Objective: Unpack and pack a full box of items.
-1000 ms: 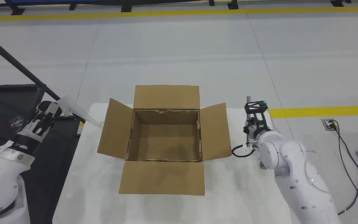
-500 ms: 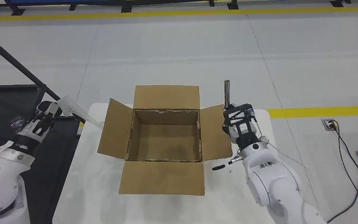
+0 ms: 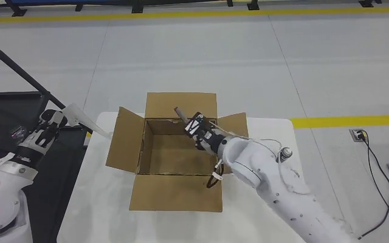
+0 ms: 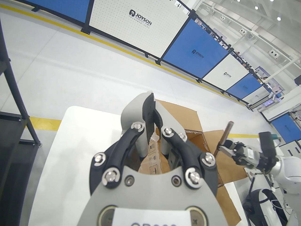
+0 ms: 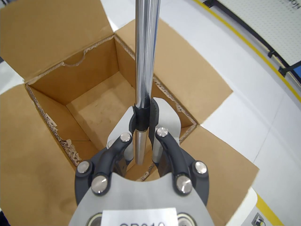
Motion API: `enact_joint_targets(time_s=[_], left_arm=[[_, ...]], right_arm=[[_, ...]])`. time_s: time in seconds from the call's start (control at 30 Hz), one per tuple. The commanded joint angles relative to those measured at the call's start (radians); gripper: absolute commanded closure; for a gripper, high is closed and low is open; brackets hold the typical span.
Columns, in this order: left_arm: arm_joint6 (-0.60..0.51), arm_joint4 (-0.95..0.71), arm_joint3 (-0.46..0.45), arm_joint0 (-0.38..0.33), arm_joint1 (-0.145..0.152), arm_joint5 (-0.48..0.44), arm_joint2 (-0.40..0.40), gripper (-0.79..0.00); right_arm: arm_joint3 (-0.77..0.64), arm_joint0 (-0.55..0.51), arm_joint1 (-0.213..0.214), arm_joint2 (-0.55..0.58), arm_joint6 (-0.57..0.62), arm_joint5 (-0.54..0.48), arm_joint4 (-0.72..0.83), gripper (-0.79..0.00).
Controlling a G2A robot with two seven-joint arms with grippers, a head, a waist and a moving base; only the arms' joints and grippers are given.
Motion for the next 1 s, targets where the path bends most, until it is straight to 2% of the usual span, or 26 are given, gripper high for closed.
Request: enact_joint_targets(time_s=[0.0,0.07,0.17,0.37,0.57,0.73,0.8,0.87,0.97], left_arm=[[0.0,0.0,0.0,0.0,0.0,0.0,0.0,0.0],[0.0,0.0,0.0,0.0,0.0,0.0,0.0,0.0],[0.0,0.0,0.0,0.0,0.0,0.0,0.0,0.0],[0.0,0.0,0.0,0.0,0.0,0.0,0.0,0.0],[0.0,0.0,0.0,0.0,0.0,0.0,0.0,0.0],[0.0,0.0,0.0,0.0,0.0,0.0,0.0,0.0],[0.0,0.0,0.0,0.0,0.0,0.0,0.0,0.0],[0.0,0.0,0.0,0.0,0.0,0.0,0.0,0.0],[0.0,0.0,0.0,0.0,0.0,0.0,0.0,0.0]], right_arm=[[0.116,0.074,-0.035,-0.076,0.018,-0.035,0.037,0.0],[0.215,0.132,-0.074,-0.145,0.029,-0.058,0.057,0.0],[0.36,0.194,-0.138,-0.236,0.025,-0.037,0.061,0.0],[0.622,0.272,-0.263,-0.356,0.012,-0.092,0.108,0.0],[0.838,0.303,-0.369,-0.405,-0.011,-0.123,0.149,0.0],[0.982,0.331,-0.433,-0.406,-0.039,-0.159,0.188,-0.003],[1.023,0.341,-0.453,-0.406,-0.046,-0.167,0.193,-0.249],[1.057,0.348,-0.47,-0.406,-0.053,-0.173,0.194,-0.348],[1.099,0.356,-0.491,-0.405,-0.065,-0.183,0.195,-0.388]])
